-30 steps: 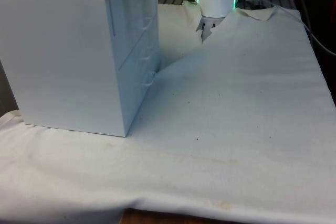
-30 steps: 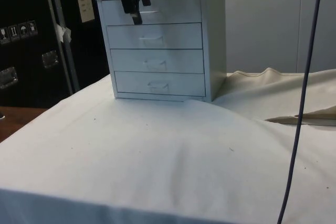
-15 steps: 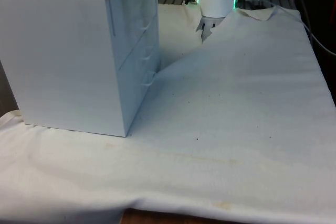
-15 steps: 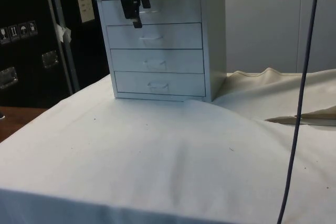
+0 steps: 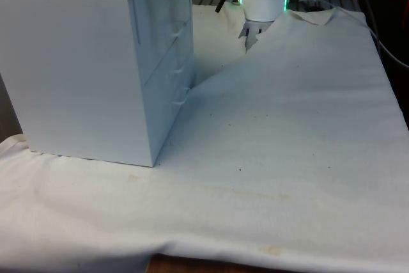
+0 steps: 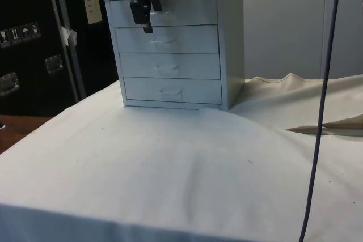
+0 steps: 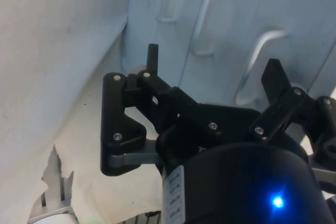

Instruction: Open the drawer, then close it.

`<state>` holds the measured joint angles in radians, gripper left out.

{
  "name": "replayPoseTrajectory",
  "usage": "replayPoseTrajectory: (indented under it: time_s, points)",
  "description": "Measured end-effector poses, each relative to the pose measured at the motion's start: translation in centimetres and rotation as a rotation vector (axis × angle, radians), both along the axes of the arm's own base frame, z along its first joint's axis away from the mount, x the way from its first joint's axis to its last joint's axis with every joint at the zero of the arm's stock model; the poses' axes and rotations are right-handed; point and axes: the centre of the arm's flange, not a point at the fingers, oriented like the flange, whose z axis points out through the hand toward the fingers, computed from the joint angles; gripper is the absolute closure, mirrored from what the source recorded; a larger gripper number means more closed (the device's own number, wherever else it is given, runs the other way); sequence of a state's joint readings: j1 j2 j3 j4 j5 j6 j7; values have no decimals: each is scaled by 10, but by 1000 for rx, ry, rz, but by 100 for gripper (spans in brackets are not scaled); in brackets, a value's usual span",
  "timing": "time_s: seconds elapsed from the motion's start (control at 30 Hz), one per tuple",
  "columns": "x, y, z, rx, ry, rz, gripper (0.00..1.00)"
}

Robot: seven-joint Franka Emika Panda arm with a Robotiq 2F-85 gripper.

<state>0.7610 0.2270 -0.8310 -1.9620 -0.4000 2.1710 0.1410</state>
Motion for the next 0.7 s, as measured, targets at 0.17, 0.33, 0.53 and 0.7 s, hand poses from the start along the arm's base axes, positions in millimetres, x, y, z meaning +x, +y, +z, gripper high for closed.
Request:
replayPoseTrajectory:
  time_s: [0.17, 0.33, 0.53, 0.7]
  points:
    - [0, 0, -1, -5, 0, -2, 0]
    - [1, 0, -1, -7, -1, -2, 0]
    - [1, 0, -1, -8, 0, -2, 16]
    - [1, -1, 0, -12, -1, -4, 43]
